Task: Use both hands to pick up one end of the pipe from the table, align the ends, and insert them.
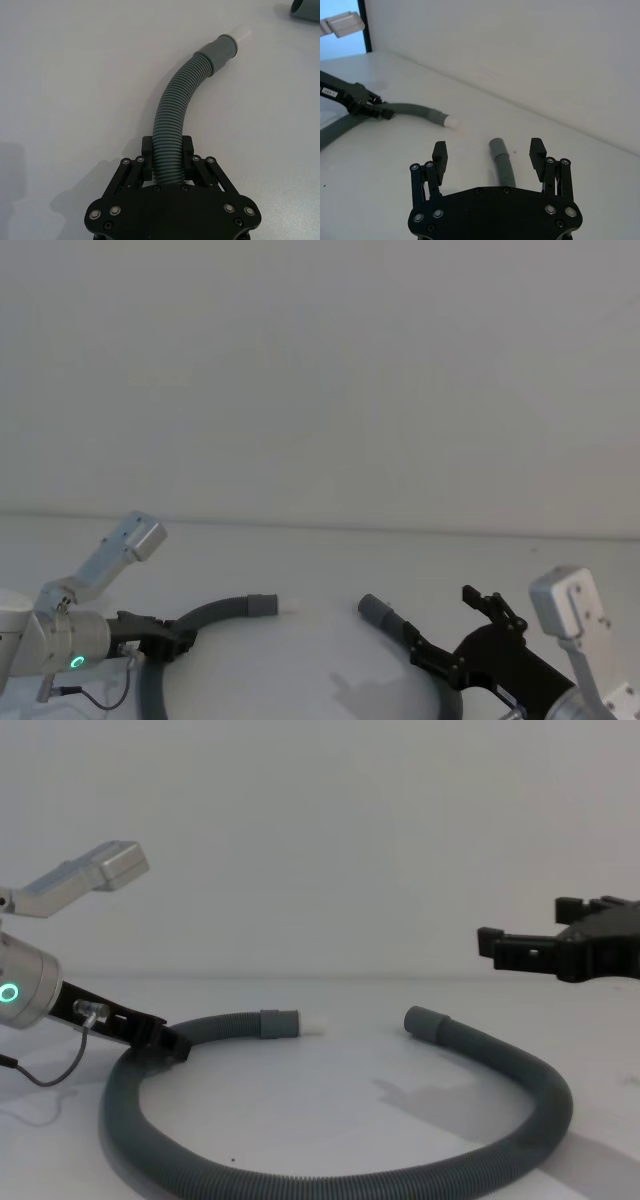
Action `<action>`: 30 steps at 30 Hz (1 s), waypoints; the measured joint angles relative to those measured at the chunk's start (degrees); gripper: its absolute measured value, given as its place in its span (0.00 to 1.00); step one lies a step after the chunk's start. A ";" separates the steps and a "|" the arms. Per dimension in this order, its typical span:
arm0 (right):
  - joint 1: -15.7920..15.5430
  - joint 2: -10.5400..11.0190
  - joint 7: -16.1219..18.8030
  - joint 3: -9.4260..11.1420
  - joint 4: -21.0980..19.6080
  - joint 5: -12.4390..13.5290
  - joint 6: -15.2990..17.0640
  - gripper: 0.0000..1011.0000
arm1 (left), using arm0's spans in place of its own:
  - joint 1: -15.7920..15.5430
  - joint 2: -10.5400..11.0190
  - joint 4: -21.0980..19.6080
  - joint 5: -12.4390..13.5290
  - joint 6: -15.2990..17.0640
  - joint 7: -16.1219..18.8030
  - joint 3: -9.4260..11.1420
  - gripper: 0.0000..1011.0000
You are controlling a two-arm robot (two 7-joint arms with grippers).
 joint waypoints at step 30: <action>13.06 -4.33 -1.96 -3.56 10.79 -0.98 22.69 0.99 | 0.00 0.00 -0.01 0.00 0.00 0.00 0.01 0.30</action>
